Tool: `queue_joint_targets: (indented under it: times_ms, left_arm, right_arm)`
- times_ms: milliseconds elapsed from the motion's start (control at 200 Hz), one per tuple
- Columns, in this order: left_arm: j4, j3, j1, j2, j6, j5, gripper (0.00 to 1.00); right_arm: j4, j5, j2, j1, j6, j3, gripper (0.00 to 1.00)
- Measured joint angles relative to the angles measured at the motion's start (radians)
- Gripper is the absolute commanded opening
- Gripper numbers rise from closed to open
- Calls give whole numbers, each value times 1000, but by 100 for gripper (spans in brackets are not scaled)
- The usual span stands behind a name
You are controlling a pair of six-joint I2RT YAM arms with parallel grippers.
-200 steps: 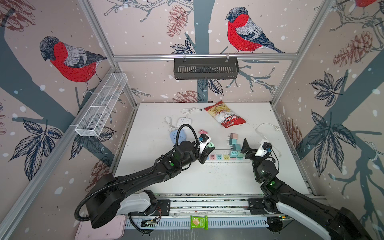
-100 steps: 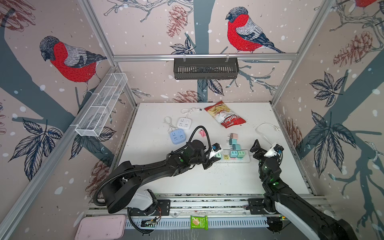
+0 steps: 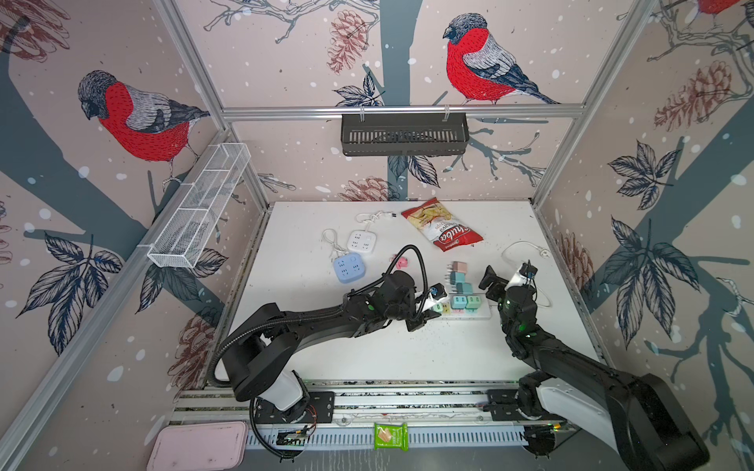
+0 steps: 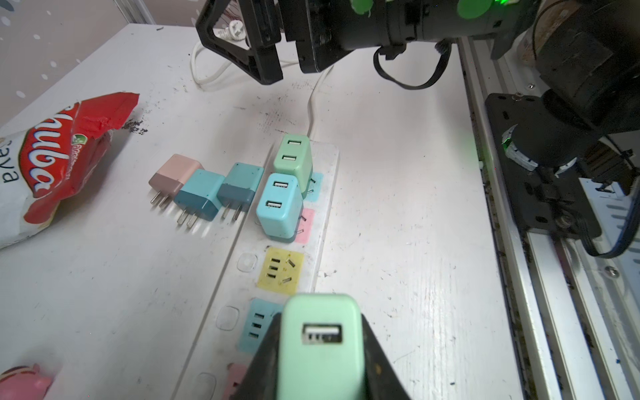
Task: Insert the plug
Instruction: 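Carry the green adapter with the left gripper over the strip while the right withdraws, then lower the green adapter with the left gripper into the strip socket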
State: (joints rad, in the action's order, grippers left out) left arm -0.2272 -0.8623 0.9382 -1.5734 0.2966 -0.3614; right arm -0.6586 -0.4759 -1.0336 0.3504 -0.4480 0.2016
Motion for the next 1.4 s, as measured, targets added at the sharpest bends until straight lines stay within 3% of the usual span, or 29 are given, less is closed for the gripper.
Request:
queue_joint_targets:
  times_ms: [365, 865, 1401]
  left_arm:
    - [59, -260, -64, -144, 79, 23, 0]
    - [110, -262, -62, -241, 80, -80, 0]
    - [146, -320, -59, -342, 72, -108, 0]
  right_arm:
    - [-4, 26, 53, -19, 0, -38, 100]
    - [-17, 56, 37, -24, 3, -28, 100]
    - [-24, 74, 101, -24, 3, -66, 100]
